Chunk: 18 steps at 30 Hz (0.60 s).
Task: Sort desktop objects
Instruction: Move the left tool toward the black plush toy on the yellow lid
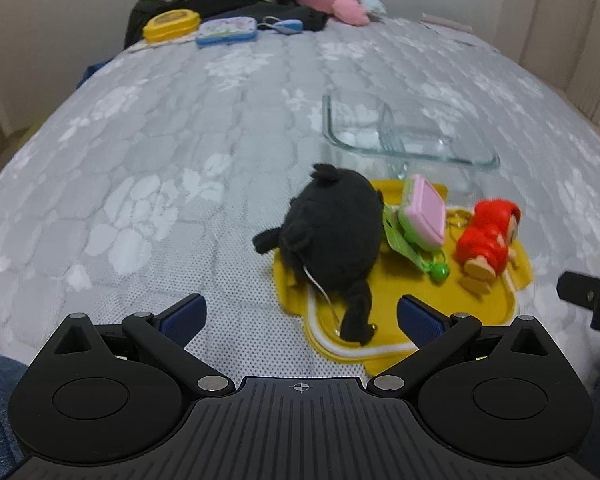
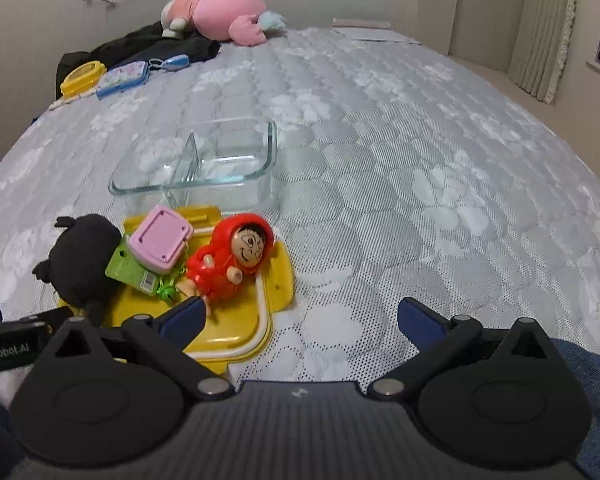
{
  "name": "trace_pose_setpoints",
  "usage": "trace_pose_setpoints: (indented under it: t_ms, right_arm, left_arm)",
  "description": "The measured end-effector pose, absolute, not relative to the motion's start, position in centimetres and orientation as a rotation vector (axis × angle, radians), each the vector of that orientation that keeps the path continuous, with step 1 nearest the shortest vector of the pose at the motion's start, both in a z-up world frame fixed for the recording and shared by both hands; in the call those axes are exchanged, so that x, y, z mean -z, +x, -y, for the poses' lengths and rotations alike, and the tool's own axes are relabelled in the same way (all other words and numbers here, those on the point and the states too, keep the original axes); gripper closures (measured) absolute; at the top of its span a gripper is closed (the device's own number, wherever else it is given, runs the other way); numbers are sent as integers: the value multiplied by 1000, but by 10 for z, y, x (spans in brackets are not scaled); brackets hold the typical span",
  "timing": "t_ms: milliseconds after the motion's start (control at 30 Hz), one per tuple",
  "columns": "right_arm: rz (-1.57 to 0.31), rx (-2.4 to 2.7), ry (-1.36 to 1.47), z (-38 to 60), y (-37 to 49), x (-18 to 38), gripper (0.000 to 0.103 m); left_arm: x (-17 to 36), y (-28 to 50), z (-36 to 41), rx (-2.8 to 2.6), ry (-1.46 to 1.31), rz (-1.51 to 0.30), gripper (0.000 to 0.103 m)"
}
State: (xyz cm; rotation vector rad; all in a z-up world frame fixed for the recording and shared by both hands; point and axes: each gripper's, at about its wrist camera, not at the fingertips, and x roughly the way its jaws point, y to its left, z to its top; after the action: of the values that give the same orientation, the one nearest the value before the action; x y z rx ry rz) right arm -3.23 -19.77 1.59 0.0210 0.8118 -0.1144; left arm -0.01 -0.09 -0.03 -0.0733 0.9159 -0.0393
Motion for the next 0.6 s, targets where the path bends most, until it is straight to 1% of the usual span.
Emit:
trace_pose_setpoints:
  t_ms: [133,267,333,600]
  right_arm:
    - [-797,121,14,196,-42,-15,0]
    - [-871,103,-18,191,-39,-5,0]
    - [-900,104,-31,189,-30,-8,0]
    - [-910,104,-54,186,-30,-6,0]
  left_arm:
    - [2,-1,5,31,-38,-917,0]
    - [3,-1,9,23,-2,-918,0]
    - [5,2,1,39,-39,-932,0]
    - [4,2,-3,41,-52,-939,0]
